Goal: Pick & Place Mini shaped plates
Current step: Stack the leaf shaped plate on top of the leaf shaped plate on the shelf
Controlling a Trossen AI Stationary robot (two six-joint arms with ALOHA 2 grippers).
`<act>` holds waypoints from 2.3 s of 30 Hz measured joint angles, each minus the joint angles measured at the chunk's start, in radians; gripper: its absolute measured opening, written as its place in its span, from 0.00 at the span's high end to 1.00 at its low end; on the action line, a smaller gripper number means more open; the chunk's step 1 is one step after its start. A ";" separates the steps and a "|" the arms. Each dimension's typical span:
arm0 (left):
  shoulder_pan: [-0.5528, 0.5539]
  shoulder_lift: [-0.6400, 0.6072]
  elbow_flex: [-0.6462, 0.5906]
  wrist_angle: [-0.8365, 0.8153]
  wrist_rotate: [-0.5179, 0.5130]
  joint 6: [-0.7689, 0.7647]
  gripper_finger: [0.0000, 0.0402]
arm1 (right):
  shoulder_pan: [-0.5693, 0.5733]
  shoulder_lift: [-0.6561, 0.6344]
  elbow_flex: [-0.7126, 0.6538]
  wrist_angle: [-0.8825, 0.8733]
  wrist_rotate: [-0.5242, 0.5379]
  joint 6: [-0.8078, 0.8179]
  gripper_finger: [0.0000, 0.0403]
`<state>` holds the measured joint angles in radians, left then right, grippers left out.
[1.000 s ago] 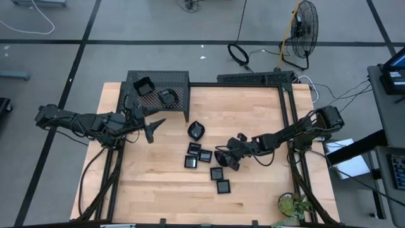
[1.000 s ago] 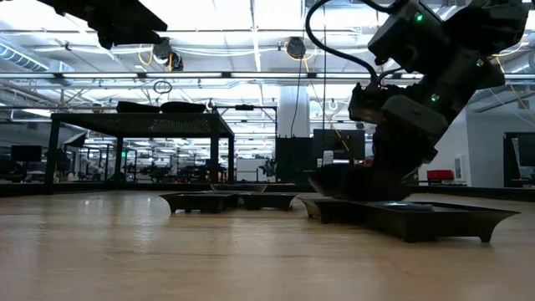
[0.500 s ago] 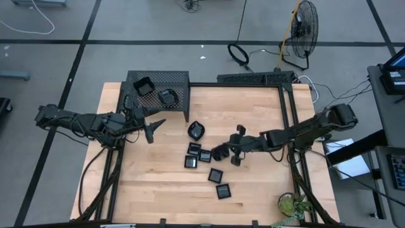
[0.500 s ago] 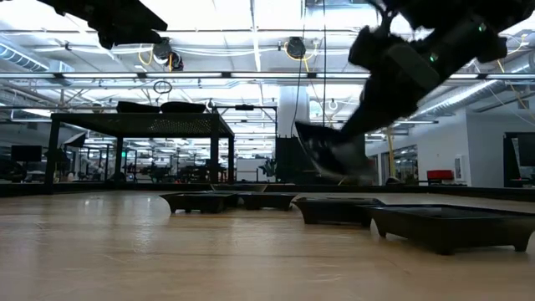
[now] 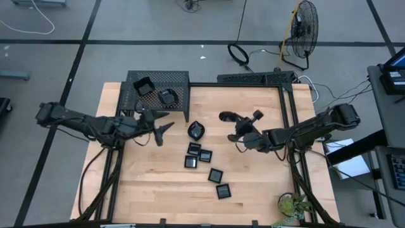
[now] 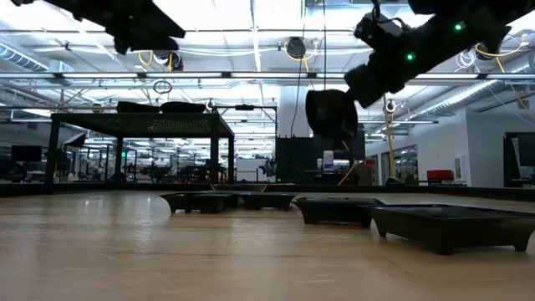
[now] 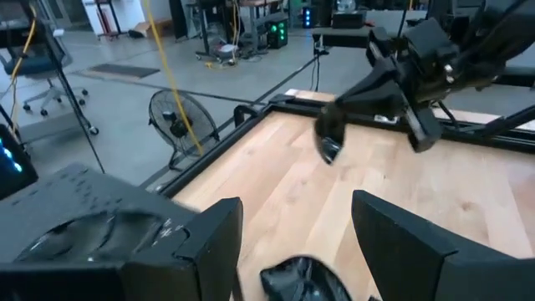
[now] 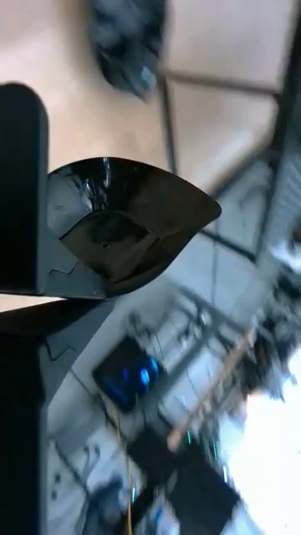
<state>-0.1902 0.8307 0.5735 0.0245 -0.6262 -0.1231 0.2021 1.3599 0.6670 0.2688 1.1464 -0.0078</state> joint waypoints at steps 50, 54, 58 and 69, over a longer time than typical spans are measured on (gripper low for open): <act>0.183 0.714 0.253 0.557 0.188 0.121 0.43 | -0.024 0.129 0.000 0.782 -0.234 -0.583 1.00; 0.182 0.714 0.253 0.548 0.124 0.125 0.43 | -0.024 0.129 0.000 0.782 -0.233 -0.583 1.00; 0.175 0.714 0.253 0.551 0.102 0.118 0.43 | -0.024 0.129 0.000 0.782 -0.233 -0.583 1.00; 0.147 0.714 0.253 0.563 0.087 0.096 0.43 | -0.024 0.129 0.000 0.782 -0.232 -0.581 1.00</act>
<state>-0.0433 1.5452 0.8268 0.5873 -0.5392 -0.0268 0.1783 1.4887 0.6674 1.0504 0.9142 -0.5888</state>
